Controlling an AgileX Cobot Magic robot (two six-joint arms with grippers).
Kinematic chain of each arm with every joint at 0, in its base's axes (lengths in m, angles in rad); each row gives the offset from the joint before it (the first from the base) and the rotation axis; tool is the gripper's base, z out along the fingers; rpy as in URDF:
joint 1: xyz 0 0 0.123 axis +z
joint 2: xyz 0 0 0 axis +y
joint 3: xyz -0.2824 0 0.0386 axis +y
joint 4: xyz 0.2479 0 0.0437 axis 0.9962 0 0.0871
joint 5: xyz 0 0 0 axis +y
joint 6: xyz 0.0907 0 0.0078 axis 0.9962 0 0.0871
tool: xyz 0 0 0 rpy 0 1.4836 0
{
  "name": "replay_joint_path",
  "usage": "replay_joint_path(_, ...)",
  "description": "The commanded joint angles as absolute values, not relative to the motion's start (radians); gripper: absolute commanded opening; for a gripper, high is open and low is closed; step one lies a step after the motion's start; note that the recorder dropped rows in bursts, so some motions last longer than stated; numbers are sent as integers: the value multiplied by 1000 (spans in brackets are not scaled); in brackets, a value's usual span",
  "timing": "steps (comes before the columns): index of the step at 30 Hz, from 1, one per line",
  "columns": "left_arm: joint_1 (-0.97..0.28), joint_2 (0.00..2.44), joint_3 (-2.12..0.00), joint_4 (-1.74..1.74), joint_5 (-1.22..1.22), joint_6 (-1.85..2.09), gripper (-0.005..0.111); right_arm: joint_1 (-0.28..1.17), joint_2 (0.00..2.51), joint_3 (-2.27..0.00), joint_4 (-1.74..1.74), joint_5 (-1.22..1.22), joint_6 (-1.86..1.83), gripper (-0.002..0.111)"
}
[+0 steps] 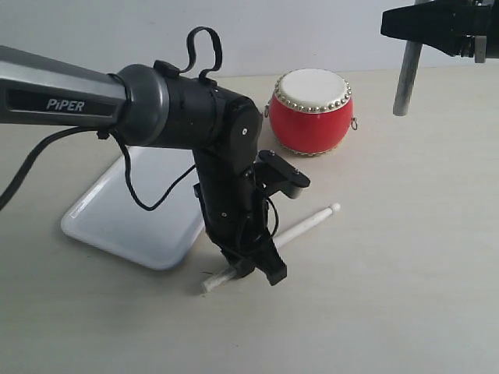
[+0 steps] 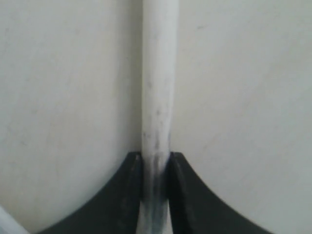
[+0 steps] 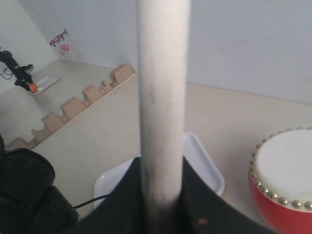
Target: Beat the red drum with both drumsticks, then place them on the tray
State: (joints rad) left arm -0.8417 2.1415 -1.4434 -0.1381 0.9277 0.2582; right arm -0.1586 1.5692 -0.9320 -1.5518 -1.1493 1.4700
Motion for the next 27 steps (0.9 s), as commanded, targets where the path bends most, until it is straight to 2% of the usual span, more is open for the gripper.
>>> replay_joint_path(1, -844, 2049, -1441, -121, 925, 257, 0, -162, 1559, -935, -1596, -1143, 1478, 0)
replay_joint_path(9, -792, 1884, -1458, -55, 919, 249, 0, -162, 1548, -960, -1744, -809, 1865, 0)
replay_joint_path(17, -639, 1849, -1547, -66, 914, 249, 0, -106, 1548, -1117, -1744, -874, 1923, 0)
replay_joint_path(22, -605, 1849, -1549, -72, 905, 249, 0, -82, 1548, -1236, -1744, -815, 1796, 0)
replay_joint_path(27, -604, 1849, -1549, -74, 903, 249, 0, -82, 1550, -1275, -1744, -552, 1470, 0)
